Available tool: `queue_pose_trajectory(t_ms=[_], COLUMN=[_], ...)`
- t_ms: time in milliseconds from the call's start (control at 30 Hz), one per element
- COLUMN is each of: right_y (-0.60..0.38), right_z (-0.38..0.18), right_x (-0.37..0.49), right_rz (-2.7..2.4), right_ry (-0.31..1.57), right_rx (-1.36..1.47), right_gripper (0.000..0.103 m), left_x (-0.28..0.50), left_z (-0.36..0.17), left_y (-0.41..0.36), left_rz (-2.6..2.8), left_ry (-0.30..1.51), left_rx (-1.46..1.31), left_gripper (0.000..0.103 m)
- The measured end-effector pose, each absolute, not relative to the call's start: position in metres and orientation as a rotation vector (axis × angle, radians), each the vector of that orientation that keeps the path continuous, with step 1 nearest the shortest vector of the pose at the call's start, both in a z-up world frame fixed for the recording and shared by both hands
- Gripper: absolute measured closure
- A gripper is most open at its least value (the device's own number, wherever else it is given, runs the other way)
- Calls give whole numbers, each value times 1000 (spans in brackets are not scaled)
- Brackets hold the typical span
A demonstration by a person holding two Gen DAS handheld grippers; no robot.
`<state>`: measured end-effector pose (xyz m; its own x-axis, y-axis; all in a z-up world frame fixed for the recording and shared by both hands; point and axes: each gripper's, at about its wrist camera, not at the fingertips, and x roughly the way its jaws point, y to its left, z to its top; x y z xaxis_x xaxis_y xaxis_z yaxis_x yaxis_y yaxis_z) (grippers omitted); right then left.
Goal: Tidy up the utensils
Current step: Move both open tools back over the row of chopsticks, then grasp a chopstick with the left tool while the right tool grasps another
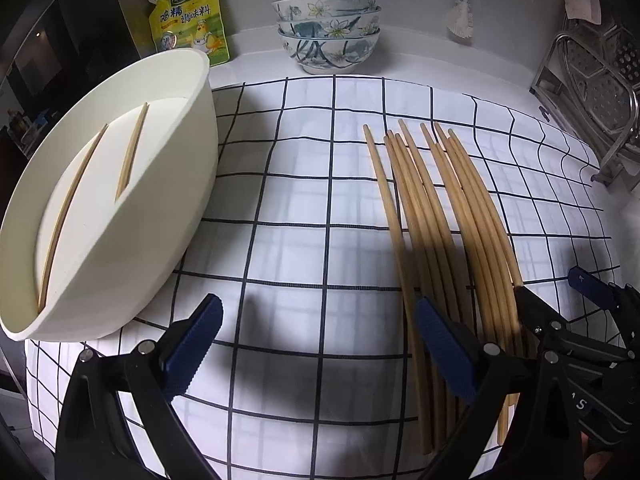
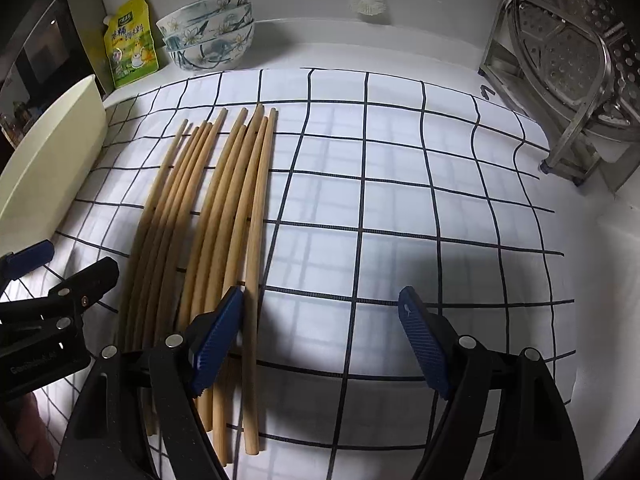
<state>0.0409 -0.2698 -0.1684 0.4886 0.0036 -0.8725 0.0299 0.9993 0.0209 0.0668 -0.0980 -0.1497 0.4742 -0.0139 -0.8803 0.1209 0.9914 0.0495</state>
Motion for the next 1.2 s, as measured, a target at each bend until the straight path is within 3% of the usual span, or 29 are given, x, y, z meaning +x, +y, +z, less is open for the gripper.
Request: queue_pose_trajectory(t_ms=[900,1000,1100,1167,1200], right_y=[-274,-271,-267,-262,-260], right_z=[-165,-164,-163,-162,-162], right_x=[62,64,64,63,63], right_rz=[4,31,50,66,70], right_ry=[1020,1015,1006,1005,1005], right_rx=[-20,-22,-34,-43,-48], right_gripper=[30,41,59,79,85], left_x=[89,90,90,87,87], left_z=[-163,-161,-158,-157,-156], left_y=[-110,-112,-114,-118,-119], left_rz=[-41,-69,-98,-113,-126], left_ry=[1054,1051,1061,1059,1062], left_rx=[133,126,87,92,90], left_gripper=[9,21,46,68,75])
